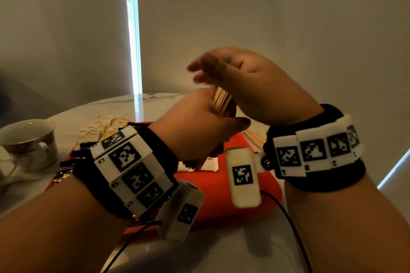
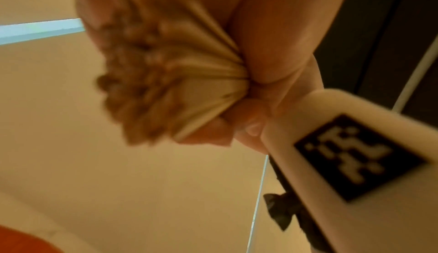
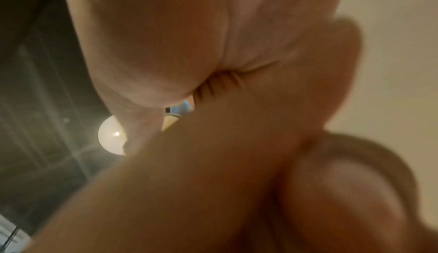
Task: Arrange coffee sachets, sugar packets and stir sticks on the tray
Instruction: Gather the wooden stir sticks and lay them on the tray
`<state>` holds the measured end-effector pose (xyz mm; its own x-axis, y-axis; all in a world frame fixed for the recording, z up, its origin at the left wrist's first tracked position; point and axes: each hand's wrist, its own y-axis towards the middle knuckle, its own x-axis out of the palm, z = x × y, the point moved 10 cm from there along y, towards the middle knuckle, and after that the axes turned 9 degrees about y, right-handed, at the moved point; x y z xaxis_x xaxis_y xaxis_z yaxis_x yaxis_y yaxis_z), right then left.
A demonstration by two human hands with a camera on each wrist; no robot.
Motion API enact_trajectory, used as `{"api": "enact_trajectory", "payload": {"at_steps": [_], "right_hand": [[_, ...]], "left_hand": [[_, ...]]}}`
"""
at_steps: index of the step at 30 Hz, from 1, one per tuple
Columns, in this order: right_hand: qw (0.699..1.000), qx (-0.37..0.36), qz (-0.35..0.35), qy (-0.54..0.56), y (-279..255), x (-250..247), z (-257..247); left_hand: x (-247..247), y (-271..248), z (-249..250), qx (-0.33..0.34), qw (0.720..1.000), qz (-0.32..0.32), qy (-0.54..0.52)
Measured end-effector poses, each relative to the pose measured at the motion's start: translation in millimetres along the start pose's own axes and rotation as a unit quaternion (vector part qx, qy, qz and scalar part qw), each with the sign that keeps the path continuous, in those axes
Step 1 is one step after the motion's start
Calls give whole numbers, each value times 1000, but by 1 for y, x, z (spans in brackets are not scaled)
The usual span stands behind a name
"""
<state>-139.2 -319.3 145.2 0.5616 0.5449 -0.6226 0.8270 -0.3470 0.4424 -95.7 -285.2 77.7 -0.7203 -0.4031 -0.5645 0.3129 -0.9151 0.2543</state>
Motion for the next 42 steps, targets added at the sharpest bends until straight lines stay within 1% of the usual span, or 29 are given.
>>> {"api": "enact_trajectory", "payload": {"at_steps": [2,4,6,8,10,16,22,24,26,28,30,32,34,37,39,42], "right_hand": [[1000,3,-14,-2,0,5,1],[1000,-10,17,17,1,-4,0],[996,-19,42,71,2,-11,-1],[995,-27,20,95,2,-3,-2],[995,-35,4,93,2,5,-3],[990,-60,40,125,4,-3,-3],[990,-51,50,119,3,-5,-4],[995,-48,37,81,3,-2,-6],[999,-24,14,28,4,1,1],[1000,-8,8,29,6,-2,9],[997,-41,22,69,8,-12,7],[995,-67,29,73,9,-18,6],[996,-62,8,58,10,-9,6],[998,-11,-40,39,7,14,7],[999,-16,-28,40,7,12,6],[996,-42,23,75,9,-7,8]], "left_hand": [[1,0,0,2,1000,3,12],[1,1,-2,-9,1000,6,14],[0,1,-3,-21,1000,3,9],[0,0,-1,-17,1000,-1,11],[0,0,1,-11,1000,0,14],[-4,2,-2,-14,1000,16,-12],[-5,0,0,-2,999,13,-31],[-5,-1,-2,-9,1000,7,-29],[-4,-1,-6,-22,999,-5,-34],[-4,-1,-10,-34,999,-7,-37],[-6,0,-14,-45,998,-4,-35],[-6,1,-16,-51,998,-10,-34],[-5,1,-15,-51,998,-15,-32],[-3,1,-14,-52,998,-19,-32],[-3,1,-14,-51,998,-15,-24],[-4,2,-11,-42,999,-15,-7]]}}
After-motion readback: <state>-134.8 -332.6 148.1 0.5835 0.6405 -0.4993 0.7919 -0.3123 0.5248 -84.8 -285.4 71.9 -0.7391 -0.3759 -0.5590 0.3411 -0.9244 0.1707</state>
